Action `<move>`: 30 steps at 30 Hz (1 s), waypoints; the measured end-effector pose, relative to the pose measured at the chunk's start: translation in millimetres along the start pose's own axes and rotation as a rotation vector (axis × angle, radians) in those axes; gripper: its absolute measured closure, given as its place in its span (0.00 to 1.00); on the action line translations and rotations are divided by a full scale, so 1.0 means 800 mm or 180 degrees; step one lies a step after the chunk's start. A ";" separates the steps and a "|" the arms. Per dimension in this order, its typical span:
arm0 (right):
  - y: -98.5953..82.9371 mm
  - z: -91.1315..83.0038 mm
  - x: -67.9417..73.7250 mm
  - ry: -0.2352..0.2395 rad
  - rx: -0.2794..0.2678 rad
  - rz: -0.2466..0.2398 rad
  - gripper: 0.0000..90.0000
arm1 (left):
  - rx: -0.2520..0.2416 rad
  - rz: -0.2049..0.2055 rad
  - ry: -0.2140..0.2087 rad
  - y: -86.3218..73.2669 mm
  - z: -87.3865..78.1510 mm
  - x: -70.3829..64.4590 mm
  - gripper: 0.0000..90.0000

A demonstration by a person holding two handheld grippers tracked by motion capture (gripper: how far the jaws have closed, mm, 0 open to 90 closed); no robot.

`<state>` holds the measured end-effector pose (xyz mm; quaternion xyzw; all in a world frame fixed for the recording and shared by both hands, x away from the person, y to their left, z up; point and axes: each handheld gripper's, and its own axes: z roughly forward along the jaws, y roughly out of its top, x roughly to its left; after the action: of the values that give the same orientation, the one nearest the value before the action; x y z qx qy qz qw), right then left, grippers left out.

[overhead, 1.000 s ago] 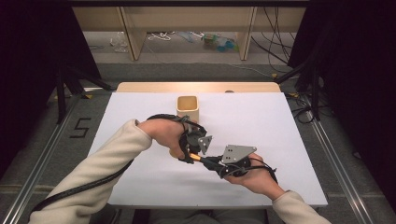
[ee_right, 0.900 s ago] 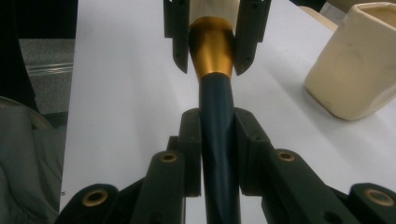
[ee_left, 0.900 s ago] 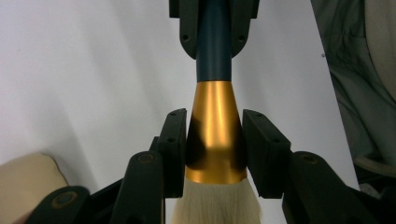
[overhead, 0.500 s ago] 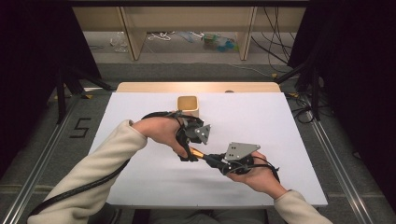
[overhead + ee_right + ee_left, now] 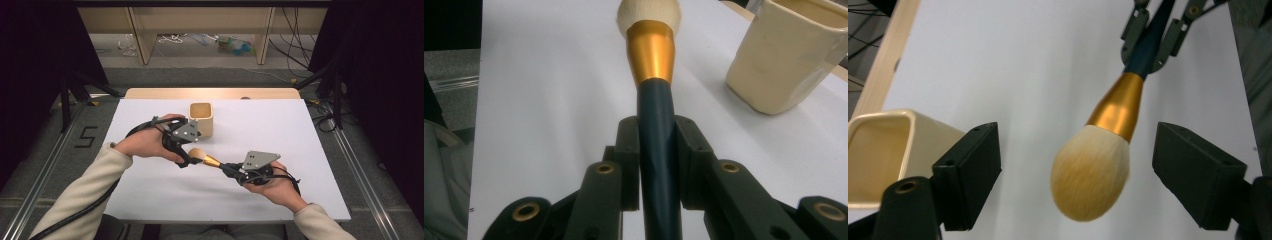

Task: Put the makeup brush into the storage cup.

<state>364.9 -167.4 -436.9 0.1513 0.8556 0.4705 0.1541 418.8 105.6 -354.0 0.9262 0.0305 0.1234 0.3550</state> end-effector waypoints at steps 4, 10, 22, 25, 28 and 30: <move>-0.001 -0.001 -0.002 -0.0029 0.0005 0.0011 0.84 | -0.0205 -0.0225 0.0134 -0.022 -0.004 -0.006 0.17; -0.001 -0.004 -0.005 -0.0125 -0.0030 0.0042 0.84 | -0.0505 -0.0622 0.0316 -0.051 -0.006 -0.011 0.15; 0.000 -0.006 -0.007 -0.0180 -0.0072 0.0056 0.84 | -0.0620 -0.1123 0.0193 -0.092 0.022 -0.020 0.14; 0.001 -0.008 -0.008 -0.0216 -0.0106 0.0080 0.84 | -0.0632 -0.1201 0.0149 -0.096 0.025 -0.020 0.14; 0.002 -0.010 -0.009 -0.0256 -0.0148 0.0087 0.84 | -0.0671 -0.1286 0.0127 -0.098 0.031 -0.018 0.16; 0.003 -0.011 -0.009 -0.0256 -0.0167 0.0094 0.84 | -0.0672 -0.1361 0.0076 -0.098 0.036 -0.020 0.16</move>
<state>368.1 -175.4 -429.7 0.1786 0.8337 0.4886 0.1854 413.0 143.0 -430.5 0.8549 0.2170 0.0589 0.4676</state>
